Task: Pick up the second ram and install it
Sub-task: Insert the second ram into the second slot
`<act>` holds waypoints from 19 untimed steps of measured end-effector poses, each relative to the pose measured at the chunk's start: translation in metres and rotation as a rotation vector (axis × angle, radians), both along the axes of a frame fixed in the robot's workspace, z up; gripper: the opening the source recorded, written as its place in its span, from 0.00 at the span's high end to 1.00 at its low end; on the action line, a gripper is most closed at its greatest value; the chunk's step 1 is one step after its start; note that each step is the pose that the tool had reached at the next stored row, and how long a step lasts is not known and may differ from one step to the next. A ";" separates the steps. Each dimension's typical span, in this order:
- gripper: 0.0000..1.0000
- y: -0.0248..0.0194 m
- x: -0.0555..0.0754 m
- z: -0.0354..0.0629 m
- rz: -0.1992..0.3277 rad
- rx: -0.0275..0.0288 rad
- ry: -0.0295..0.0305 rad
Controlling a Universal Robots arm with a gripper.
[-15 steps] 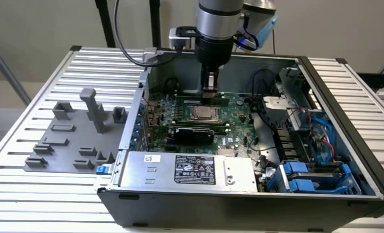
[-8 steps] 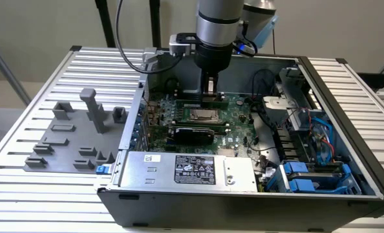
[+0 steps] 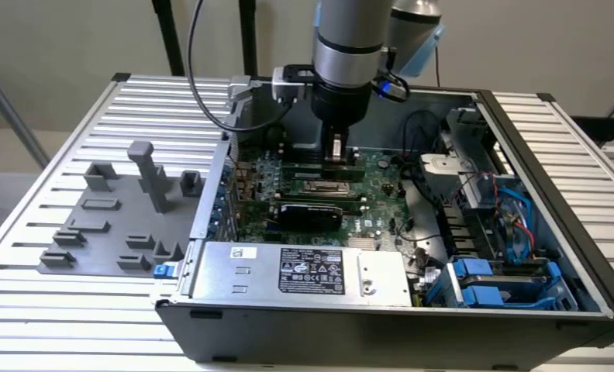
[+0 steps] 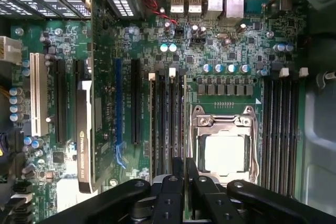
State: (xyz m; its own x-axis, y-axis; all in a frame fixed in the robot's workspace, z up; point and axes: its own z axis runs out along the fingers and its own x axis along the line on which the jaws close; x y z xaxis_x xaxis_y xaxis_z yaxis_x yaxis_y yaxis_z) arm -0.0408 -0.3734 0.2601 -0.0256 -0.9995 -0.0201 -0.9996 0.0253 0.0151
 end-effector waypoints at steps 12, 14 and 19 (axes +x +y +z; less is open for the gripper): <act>1.00 -0.0098 0.000 -0.0124 0.000 0.0233 -0.0001; 1.00 -0.0098 0.000 -0.0124 0.000 0.0233 0.0000; 1.00 -0.0098 0.000 -0.0143 0.000 0.0217 0.0000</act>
